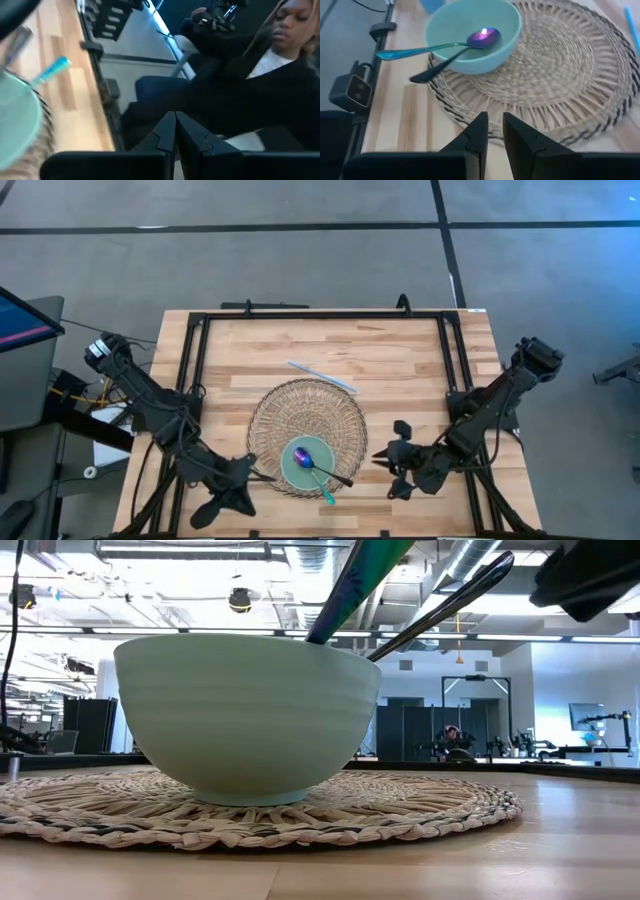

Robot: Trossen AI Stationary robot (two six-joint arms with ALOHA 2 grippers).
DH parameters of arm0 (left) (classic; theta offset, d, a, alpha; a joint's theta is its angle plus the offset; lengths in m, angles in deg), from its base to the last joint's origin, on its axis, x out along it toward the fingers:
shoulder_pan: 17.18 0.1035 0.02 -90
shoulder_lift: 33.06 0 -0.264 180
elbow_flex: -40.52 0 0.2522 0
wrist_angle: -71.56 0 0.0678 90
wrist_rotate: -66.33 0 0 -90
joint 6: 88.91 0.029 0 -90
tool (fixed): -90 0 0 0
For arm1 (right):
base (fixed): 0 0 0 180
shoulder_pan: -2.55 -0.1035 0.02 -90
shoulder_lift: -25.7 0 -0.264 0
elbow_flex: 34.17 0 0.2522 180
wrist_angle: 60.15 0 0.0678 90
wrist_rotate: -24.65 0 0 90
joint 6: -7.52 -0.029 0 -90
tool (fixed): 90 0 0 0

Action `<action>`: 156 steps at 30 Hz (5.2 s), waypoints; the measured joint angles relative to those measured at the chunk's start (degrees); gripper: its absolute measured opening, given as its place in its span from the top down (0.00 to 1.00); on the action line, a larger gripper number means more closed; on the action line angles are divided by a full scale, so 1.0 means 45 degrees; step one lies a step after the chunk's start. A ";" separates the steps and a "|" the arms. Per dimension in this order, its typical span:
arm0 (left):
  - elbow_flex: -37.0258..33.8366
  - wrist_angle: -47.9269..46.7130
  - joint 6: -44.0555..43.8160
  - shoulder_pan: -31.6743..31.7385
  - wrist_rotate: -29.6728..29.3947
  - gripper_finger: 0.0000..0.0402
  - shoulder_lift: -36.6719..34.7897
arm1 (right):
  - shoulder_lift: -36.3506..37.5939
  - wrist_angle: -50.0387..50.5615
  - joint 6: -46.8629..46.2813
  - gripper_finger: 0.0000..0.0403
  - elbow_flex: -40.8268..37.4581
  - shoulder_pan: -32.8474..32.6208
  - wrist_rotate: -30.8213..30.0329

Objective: Pick & Place Utensil
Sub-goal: Put the blue cup on the brown mat to the top of the the green bowl

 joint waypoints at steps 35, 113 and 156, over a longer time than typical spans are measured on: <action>-0.0005 -0.6908 -0.4159 -0.0038 -0.0505 0.96 0.0330 | -0.0006 -0.1642 0.2275 0.87 0.0005 0.0238 0.0069; -0.2521 -0.6238 -0.3881 -0.0087 -0.0029 0.97 0.0330 | -0.0015 -0.1609 0.2277 0.87 0.0010 0.0311 0.0025; 0.0379 0.0166 0.3426 0.4449 -0.6496 0.96 0.0325 | -0.0015 -0.1609 0.1699 0.87 0.0010 0.1477 0.0052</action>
